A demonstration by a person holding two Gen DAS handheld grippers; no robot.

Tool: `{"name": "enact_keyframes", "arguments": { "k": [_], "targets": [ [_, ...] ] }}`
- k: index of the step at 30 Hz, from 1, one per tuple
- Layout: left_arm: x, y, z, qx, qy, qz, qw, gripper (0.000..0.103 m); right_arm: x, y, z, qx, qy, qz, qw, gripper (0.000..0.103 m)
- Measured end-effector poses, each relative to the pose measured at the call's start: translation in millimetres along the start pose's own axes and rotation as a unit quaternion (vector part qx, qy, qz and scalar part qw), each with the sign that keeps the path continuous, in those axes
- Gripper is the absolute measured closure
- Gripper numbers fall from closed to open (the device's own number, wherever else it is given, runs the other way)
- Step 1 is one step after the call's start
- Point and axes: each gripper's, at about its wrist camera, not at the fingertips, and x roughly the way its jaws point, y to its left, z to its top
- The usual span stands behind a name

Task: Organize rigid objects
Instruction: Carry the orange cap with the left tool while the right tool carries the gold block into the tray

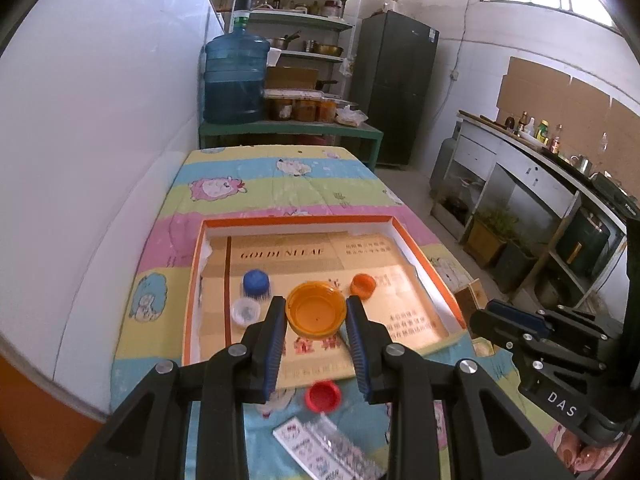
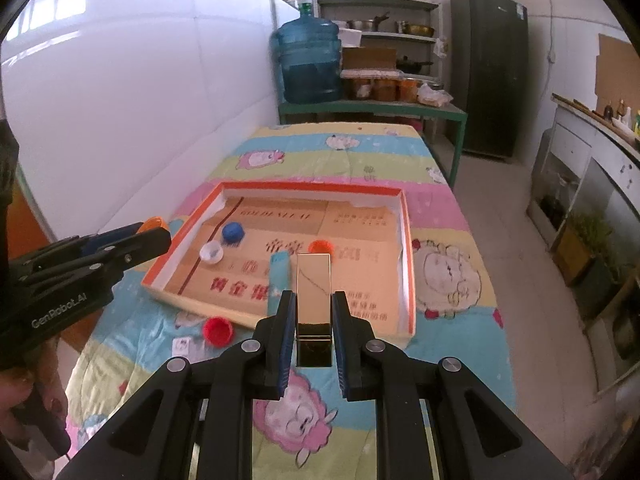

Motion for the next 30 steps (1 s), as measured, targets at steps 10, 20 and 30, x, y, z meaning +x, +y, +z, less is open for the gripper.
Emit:
{"name": "enact_keyframes", "arguments": {
  "k": [10,20,30],
  "targets": [
    [37,-7,29,0.018,0.008,0.011,0.9997,0.072,25,-20,32,-0.007,-0.007,-0.005,1.0,0.085],
    [76,-9,54,0.027,0.02,0.017,0.9993,0.072,59,-38,54,-0.018,0.001,-0.006,1.0,0.085],
    [124,2,74,0.016,0.056,0.019,0.9982,0.072,99,-51,83,-0.032,0.019,0.008,0.999,0.085]
  ]
}}
